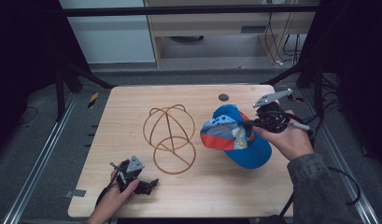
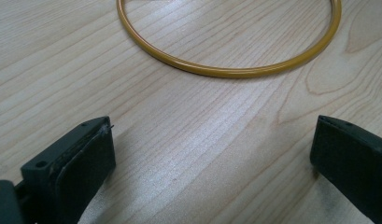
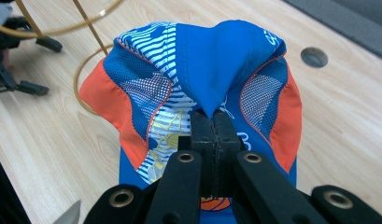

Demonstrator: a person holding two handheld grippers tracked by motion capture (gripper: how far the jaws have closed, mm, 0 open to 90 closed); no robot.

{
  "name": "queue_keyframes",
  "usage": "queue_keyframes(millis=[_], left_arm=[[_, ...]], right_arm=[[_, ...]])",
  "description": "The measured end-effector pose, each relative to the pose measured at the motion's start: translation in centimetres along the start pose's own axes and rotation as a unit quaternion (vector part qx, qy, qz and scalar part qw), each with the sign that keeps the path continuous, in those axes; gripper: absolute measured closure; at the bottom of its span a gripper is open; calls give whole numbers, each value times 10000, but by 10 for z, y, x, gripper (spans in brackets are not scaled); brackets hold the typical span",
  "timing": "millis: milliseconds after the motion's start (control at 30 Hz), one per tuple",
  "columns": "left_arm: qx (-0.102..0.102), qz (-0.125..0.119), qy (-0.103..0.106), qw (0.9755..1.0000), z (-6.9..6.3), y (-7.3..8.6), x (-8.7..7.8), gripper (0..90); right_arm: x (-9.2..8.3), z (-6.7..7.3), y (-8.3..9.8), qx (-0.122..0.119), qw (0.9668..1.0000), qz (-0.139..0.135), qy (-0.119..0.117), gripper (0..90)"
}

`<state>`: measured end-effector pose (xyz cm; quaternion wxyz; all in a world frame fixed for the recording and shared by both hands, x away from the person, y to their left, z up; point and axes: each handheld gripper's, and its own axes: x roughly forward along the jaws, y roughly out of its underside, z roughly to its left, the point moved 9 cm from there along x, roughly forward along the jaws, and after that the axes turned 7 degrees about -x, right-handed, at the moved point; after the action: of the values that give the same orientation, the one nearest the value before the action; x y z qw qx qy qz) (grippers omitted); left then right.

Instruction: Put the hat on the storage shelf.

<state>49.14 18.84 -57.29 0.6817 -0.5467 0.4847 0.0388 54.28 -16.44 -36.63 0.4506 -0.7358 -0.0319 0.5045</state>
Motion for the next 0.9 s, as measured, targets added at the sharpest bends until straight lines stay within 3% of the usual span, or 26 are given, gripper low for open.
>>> queue_keyframes(millis=[900], left_arm=[[0,1,-4,10000,0,0,0,0]], right_arm=[[-38,2,-28,-253,9991,-289,155,900]])
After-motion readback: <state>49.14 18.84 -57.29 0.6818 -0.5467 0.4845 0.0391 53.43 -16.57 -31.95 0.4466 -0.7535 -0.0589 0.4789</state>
